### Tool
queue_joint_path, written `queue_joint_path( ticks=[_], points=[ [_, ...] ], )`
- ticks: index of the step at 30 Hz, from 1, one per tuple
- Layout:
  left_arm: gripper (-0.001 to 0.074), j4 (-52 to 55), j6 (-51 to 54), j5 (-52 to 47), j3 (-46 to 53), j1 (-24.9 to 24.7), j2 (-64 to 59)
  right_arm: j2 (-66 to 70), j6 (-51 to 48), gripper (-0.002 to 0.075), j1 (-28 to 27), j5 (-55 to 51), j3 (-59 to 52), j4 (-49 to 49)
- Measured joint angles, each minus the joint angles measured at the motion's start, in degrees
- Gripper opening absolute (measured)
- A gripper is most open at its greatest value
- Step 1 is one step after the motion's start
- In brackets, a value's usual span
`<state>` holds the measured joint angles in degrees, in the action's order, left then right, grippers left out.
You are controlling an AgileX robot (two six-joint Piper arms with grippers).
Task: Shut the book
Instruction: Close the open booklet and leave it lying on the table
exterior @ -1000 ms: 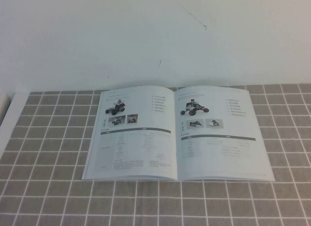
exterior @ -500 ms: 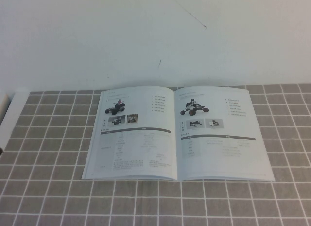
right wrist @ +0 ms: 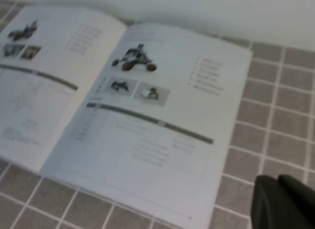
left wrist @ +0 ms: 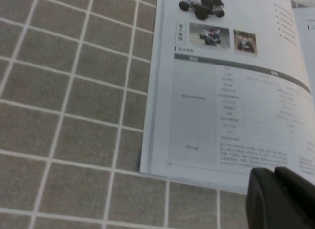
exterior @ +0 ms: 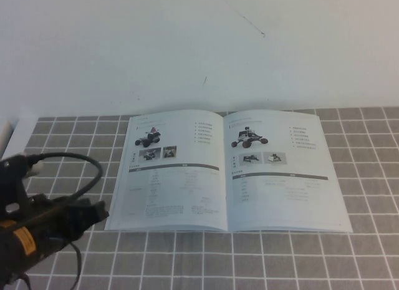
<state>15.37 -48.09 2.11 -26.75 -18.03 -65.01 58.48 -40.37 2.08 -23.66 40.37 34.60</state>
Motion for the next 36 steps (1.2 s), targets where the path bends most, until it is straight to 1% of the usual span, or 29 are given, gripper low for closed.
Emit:
queue_joint_path(
  ticks=[2, 3, 6, 9, 11, 14, 17, 20, 22, 24, 27, 29, 30, 32, 33, 34, 36],
  points=[
    [-0.0003, 0.0, -3.1, 0.3, 0.0, -1.4, -0.8, 6.0, -6.3, -0.0002, 0.0, -1.1, 1.8, 5.8],
    [-0.0003, 0.0, -4.9, 0.7, 0.0, -1.9, -0.8, 10.5, -11.0, -0.0002, 0.0, -1.7, 2.9, 10.0],
    [-0.0003, 0.0, -10.8, 3.5, 0.0, -3.5, -0.9, 21.4, -21.1, -0.0002, 1.7, -1.9, 6.8, 19.7],
    [-0.0003, 0.8, -16.9, 8.3, 0.0, -4.6, -0.9, 30.8, -26.6, -0.0002, 5.1, -1.3, 12.0, 24.0],
    [-0.0003, 2.2, -20.5, 12.5, 0.0, -4.6, -0.9, 36.9, -28.1, -0.0002, 7.5, -1.0, 15.5, 24.4],
    [-0.0003, 3.6, -23.4, 16.7, 0.0, -4.6, -1.2, 44.7, -28.6, -0.0002, 9.7, -1.4, 20.6, 24.4],
    [-0.0003, 5.3, -24.5, 17.6, 0.0, -4.3, -2.4, 50.7, -28.2, -0.0002, 10.3, -2.7, 24.9, 24.0],
    [-0.0003, 9.3, -25.3, 17.0, -1.0, -1.3, -4.9, 54.2, -27.3, -0.0002, 10.3, -3.2, 27.1, 22.7],
    [-0.0003, 16.2, -28.3, 14.9, -3.0, 1.6, -7.6, 55.1, -26.7, -0.0002, 10.3, -3.3, 27.6, 21.6],
    [-0.0003, 26.3, -34.6, 12.8, -5.5, 4.4, -10.3, 55.3, -26.0, -0.0002, 10.3, -3.7, 27.9, 20.2],
    [-0.0003, 48.3, -51.3, 14.8, -10.6, 8.6, -14.9, 55.3, -25.6, -0.0003, 10.3, -4.2, 28.1, 17.7],
    [-0.0003, 66.6, -66.6, 21.4, -15.3, 11.8, -18.7, 55.3, -25.6, -0.0003, 10.3, -4.6, 28.1, 16.6],
    [-0.0003, 73.1, -71.1, 25.1, -17.4, 13.2, -20.8, 55.3, -25.5, -0.0003, 10.3, -4.6, 28.2, 16.4],
    [-0.0003, 80.2, -77.2, 34.6, -22.1, 16.4, -25.2, 55.4, -25.5, -0.0003, 10.3, -4.7, 28.2, 15.9],
    [-0.0003, 81.8, -78.8, 37.4, -23.8, 17.5, -26.9, 55.4, -25.5, -0.0003, 10.3, -4.7, 28.2, 15.8],
    [-0.0003, 83.2, -79.9, 39.7, -25.7, 18.7, -28.8, 55.4, -25.5, -0.0003, 10.3, -4.8, 28.2, 15.7],
    [-0.0003, 84.5, -81.6, 41.1, -28.5, 20.4, -31.6, 55.4, -25.5, -0.0003, 10.3, -5.1, 28.2, 15.5]
  ],
)
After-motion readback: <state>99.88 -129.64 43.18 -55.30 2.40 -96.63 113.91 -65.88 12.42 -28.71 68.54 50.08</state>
